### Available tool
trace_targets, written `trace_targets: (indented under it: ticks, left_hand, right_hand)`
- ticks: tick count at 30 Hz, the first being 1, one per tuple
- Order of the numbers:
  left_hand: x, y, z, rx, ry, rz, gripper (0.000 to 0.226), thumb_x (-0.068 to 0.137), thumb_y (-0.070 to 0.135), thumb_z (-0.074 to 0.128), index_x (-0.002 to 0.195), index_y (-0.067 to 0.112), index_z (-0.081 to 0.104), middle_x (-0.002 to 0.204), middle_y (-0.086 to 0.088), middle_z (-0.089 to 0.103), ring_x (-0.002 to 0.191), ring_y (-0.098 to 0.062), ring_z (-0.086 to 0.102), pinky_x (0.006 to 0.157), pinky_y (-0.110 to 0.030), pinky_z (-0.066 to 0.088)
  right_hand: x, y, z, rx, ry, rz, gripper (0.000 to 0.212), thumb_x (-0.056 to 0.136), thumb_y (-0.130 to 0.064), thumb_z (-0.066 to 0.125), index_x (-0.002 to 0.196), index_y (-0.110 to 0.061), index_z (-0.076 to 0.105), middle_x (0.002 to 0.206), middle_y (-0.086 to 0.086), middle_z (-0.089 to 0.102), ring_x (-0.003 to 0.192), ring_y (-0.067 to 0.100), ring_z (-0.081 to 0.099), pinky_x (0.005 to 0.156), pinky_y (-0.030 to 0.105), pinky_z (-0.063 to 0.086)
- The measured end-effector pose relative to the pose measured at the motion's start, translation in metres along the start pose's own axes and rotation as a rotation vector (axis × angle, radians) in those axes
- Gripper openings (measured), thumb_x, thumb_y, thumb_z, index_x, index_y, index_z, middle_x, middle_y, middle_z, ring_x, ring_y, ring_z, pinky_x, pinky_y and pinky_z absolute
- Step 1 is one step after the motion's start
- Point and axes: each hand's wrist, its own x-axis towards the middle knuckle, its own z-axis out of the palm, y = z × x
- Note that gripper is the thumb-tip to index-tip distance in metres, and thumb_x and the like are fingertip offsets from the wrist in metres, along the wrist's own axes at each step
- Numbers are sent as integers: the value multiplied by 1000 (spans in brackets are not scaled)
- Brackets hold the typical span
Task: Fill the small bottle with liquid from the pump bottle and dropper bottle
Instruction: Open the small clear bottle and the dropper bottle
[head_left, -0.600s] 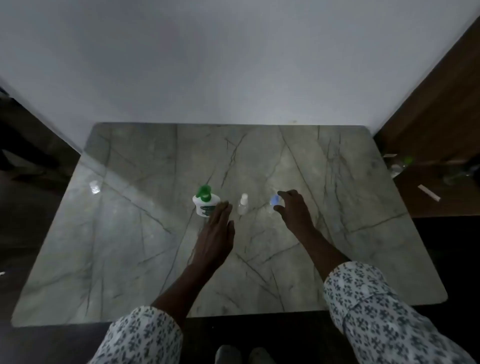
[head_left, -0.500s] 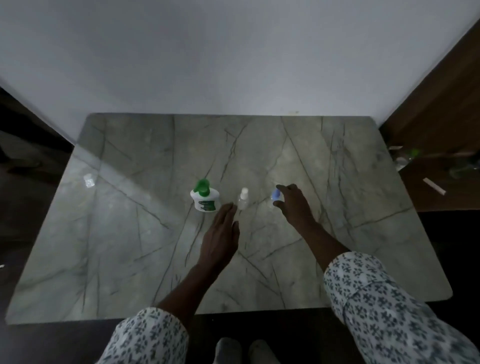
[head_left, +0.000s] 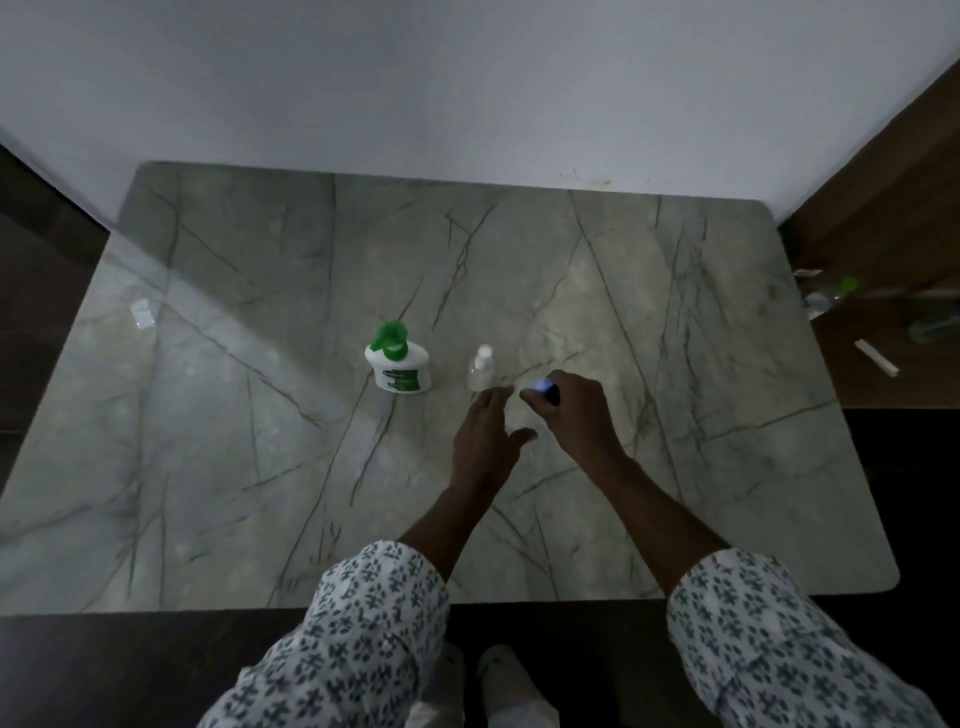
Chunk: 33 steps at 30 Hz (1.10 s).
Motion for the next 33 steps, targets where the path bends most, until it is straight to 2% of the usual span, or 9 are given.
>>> trace_targets:
  ticks: [3, 7, 15, 19, 22, 24, 26, 29, 33]
  left_hand:
    - [-1, 3, 6, -54, 98, 15, 37, 77, 25, 78, 111, 16, 65, 110, 0, 66, 96, -15, 63, 77, -23, 47]
    - [6, 3, 14, -135, 151, 36, 24, 74, 14, 79, 96, 12, 69, 93, -2, 72, 82, -17, 66, 72, -30, 53]
    - [19, -17, 25, -256, 109, 72, 30, 72, 4, 76, 102, 8, 72, 93, -3, 74, 82, -13, 68, 74, -31, 55]
    - [21, -23, 29, -283, 124, 71, 36, 70, 8, 82, 104, 7, 72, 100, -4, 74, 88, -9, 65, 80, -21, 50]
    - [22, -25, 33, -265, 151, 102, 26, 72, 6, 79, 98, 8, 72, 95, -3, 70, 84, -6, 60, 74, -20, 49]
    - [22, -26, 36, -282, 163, 107, 25, 73, 3, 78, 97, 7, 72, 94, -5, 68, 82, -8, 61, 72, -18, 48]
    - [22, -26, 38, -294, 161, 99, 31, 69, 0, 79, 98, 6, 72, 94, -5, 67, 82, -11, 62, 72, -20, 50]
    - [24, -29, 42, -292, 158, 105, 32, 69, -1, 78, 99, 7, 71, 94, -3, 68, 83, -12, 63, 73, -28, 54]
    - [23, -30, 41, -316, 163, 90, 31, 71, -1, 76, 101, 8, 72, 95, -1, 68, 86, -13, 65, 77, -29, 55]
  right_hand:
    - [-7, -8, 1, 36, -9, 6, 23, 86, -26, 72, 91, -3, 71, 83, 6, 73, 69, 6, 60, 58, 1, 38]
    - [-6, -7, 8, 9, 7, -3, 25, 87, -28, 70, 91, -3, 72, 85, 7, 74, 74, 16, 68, 64, 14, 45]
    - [2, 6, 13, -104, -167, -167, 13, 89, -13, 65, 97, -3, 67, 91, 11, 64, 79, 22, 64, 66, 24, 45]
    - [5, 7, 6, -138, -260, -210, 36, 85, 2, 63, 120, -7, 61, 112, 12, 58, 96, 26, 64, 78, 22, 47]
    - [5, -2, 6, -131, -240, -12, 63, 82, -30, 73, 134, -8, 47, 116, 14, 60, 104, 26, 61, 83, 29, 49]
    - [7, -5, 10, -250, -214, 31, 57, 82, -47, 70, 117, -4, 54, 102, 14, 65, 93, 26, 64, 70, 30, 49]
    - [8, -8, 12, -361, -245, 13, 40, 90, -41, 62, 101, -3, 58, 93, 14, 64, 84, 27, 65, 61, 29, 38]
    - [10, -10, 12, -427, -318, -102, 21, 95, -19, 56, 109, -4, 58, 105, 15, 59, 90, 27, 62, 65, 27, 37]
    - [6, -13, 11, -316, -310, -140, 41, 86, -8, 65, 126, -9, 52, 122, 14, 52, 108, 27, 54, 80, 29, 47]
